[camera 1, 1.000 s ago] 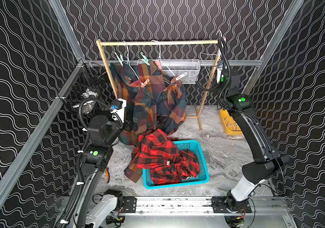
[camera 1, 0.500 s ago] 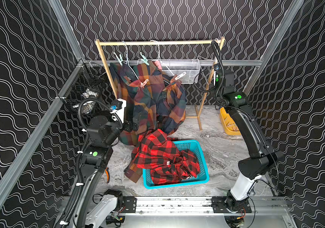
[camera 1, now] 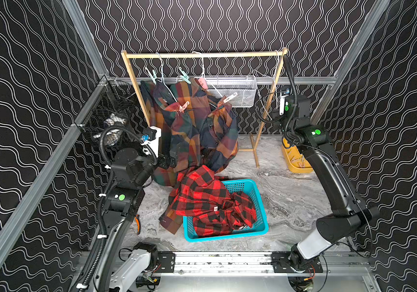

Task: Remove the clothespins securing long-sleeve shirts to the hanger
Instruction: Place the hanger on the clothesline, then adjust the long-sleeve shirt at the bin.

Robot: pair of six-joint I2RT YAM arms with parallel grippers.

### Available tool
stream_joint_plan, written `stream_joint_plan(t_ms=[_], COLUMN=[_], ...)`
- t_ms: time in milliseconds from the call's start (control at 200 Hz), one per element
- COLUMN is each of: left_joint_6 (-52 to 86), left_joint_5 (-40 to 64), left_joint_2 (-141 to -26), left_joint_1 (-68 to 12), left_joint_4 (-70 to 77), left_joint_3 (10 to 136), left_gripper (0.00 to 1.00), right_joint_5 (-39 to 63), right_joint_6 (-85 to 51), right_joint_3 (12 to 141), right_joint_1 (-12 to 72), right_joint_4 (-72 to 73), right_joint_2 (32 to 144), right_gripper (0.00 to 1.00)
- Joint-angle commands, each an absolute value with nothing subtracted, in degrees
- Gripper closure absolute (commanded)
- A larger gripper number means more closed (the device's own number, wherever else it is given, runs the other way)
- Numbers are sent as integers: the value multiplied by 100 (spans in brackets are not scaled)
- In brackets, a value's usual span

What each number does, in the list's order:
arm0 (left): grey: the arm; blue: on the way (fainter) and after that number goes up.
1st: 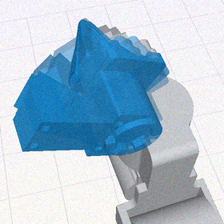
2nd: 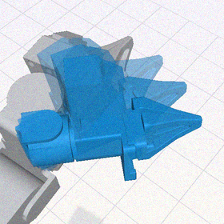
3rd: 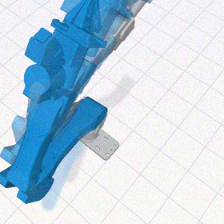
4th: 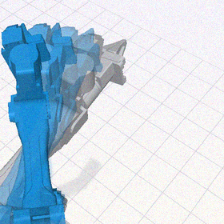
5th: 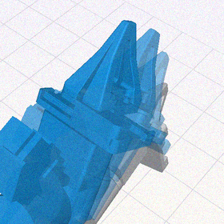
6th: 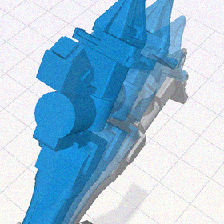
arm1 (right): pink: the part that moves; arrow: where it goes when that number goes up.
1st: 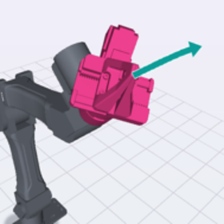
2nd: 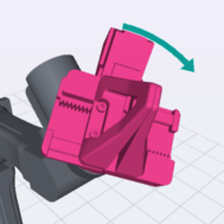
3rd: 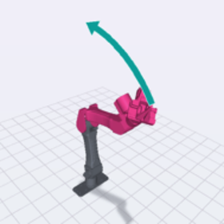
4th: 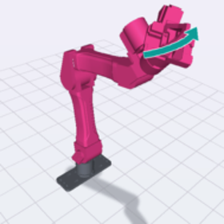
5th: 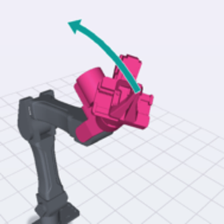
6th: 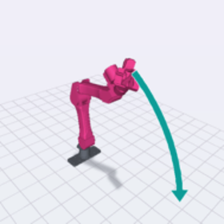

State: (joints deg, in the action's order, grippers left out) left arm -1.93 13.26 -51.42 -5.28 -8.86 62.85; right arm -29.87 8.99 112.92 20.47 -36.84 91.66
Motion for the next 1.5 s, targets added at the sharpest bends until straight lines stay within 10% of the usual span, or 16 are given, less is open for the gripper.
stream_joint_plan(t_ms=[0,175,635,1061,1396,1496], left_joint_6=[-43,469,2038,2652,2628,2671], left_joint_5=[1047,907,1549,1989,2398,2563], left_joint_2=[-5078,-4978,-4878,-5497,-5590,-5473], left_joint_1=[-536,-536,-536,-561,-685,-751], left_joint_4=[-1238,-2282,-4622,-3654,-3245,-3133], left_joint_3=[6489,6827,6053,4652,4492,4525], left_gripper=[5,10,16,25,99,100], right_joint_5=[-2481,-1727,-846,-202,-184,-217], right_joint_6=[400,-194,-1111,-1303,-1302,-1288], right_joint_3=[11028,10247,8054,7229,7150,7163], right_joint_1=[2050,2069,2575,2575,2575,2575], right_joint_4=[-3423,-3405,-3463,-3279,-3206,-3200], right_joint_2=[8746,7921,6118,5641,5693,5692], right_gripper=[40,21,20,22,26,27])
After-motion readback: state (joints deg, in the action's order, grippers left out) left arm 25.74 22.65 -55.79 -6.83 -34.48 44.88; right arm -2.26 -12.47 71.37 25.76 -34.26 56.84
